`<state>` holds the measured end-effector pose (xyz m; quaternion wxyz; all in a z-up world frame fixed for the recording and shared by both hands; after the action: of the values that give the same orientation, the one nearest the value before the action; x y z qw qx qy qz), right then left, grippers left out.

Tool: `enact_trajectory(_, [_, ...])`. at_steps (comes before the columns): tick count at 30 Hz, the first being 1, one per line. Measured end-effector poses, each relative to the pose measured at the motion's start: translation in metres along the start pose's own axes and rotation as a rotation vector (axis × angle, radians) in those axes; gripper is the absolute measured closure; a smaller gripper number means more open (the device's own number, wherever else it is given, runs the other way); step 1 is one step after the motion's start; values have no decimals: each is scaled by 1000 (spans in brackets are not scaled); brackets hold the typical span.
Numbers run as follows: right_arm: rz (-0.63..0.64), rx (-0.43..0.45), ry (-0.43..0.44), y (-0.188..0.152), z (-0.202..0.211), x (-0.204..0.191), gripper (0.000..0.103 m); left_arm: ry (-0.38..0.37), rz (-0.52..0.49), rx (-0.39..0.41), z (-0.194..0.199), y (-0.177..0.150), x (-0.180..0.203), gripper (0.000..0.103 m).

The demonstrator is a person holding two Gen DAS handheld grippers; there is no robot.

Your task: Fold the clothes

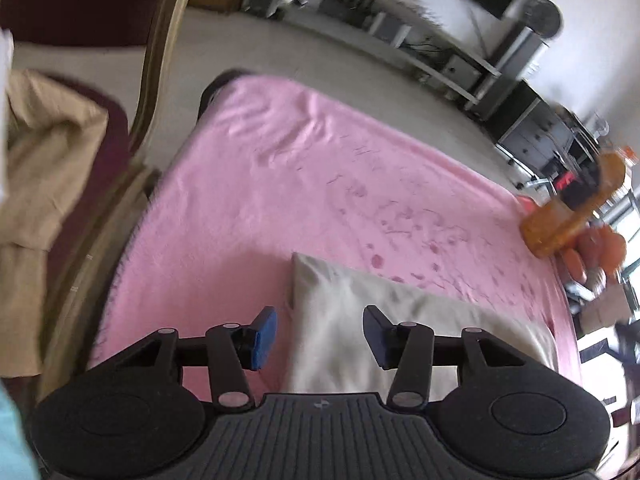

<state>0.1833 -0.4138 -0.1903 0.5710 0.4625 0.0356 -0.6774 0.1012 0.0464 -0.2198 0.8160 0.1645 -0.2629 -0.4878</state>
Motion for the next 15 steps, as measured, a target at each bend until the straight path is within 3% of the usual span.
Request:
enact_trajectory(2, [-66,-23,-35,4,-25,27,52,3,9,-32,-19,1,-6,55])
enact_trajectory(5, [-122,-55,-56,4,-51,59,67,15,-25,-64,-38,2,-7,55])
enact_trajectory(8, [-192,-99,-72,4,-69,78,67,13,-47,-78,-49,3,-6,55])
enact_trajectory(11, [-258,-139,4,1,-78,87,67,-5,-31,-72,-51,4,-7,55])
enact_trajectory(15, [-254,-93,108,2,-78,83,67,-4,-13,-59,-49,5,-8,55])
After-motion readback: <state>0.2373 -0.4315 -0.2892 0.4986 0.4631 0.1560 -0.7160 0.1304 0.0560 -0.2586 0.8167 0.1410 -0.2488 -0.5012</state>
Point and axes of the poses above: each gripper's, at about its wrist camera, not at the fingertips, and z roughly against the way its jaws point, x to its right, y to its top, the point moved 1 cm from there along -z, roughly the way its jaws point, and after that the axes turned 8 degrees about y, right-handed, at the moved point
